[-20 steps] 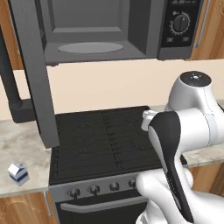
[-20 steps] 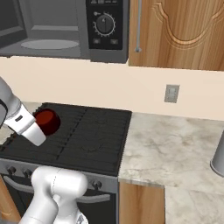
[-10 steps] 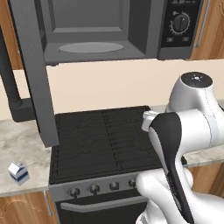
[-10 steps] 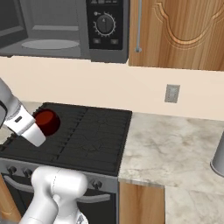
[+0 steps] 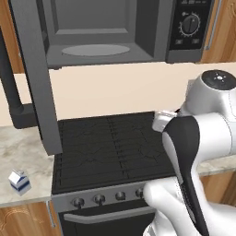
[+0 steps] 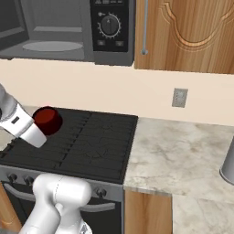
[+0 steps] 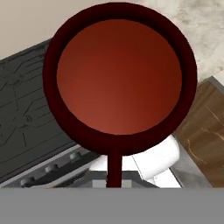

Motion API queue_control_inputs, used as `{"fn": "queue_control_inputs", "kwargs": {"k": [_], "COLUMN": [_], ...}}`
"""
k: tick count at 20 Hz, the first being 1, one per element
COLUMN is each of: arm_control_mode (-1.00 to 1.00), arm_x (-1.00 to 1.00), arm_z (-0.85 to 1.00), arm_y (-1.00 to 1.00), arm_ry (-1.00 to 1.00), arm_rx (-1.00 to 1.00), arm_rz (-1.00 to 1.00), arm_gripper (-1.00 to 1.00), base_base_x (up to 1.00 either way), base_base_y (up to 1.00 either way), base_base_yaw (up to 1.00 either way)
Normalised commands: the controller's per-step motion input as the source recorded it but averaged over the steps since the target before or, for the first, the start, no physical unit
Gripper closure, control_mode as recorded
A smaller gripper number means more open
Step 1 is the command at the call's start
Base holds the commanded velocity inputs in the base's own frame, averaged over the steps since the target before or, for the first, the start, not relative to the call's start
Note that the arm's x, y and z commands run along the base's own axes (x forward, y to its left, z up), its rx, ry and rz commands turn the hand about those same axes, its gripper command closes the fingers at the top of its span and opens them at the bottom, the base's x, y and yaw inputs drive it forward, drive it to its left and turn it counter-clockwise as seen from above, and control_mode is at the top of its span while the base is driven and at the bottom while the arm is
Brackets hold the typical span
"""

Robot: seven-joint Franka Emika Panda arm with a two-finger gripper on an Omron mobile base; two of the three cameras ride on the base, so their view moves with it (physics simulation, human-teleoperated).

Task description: Place the microwavable item in the microwave. Then, close the microwave door and press the start button.

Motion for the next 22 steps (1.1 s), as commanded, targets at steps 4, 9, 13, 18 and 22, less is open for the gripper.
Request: {"fn": "queue_control_inputs", "kwargs": {"k": [4,9,13,18,22], "arm_control_mode": [-1.0,-1.0,-1.0,-1.0,-1.0], "arm_x": [0.0,0.0,0.24,0.61,0.85], "arm_z": [0.96,0.69,0.45,0.11,0.0], "arm_y": [0.0,0.24,0.46,0.12,0.0], "arm_ry": [-0.11,0.0,0.0,-0.01,-0.07], "arm_rx": [-0.06,-0.04,0.0,0.0,0.0], "arm_rz": [0.06,0.05,0.1,0.12,0.08], "arm_gripper": [1.0,1.0,1.0,1.0,1.0], "base_base_x": [0.0,0.0,0.0,0.0,0.0], "base_base_y": [0.0,0.0,0.0,0.0,0.0], "base_base_yaw": [0.0,0.0,0.0,0.0,0.0]}}
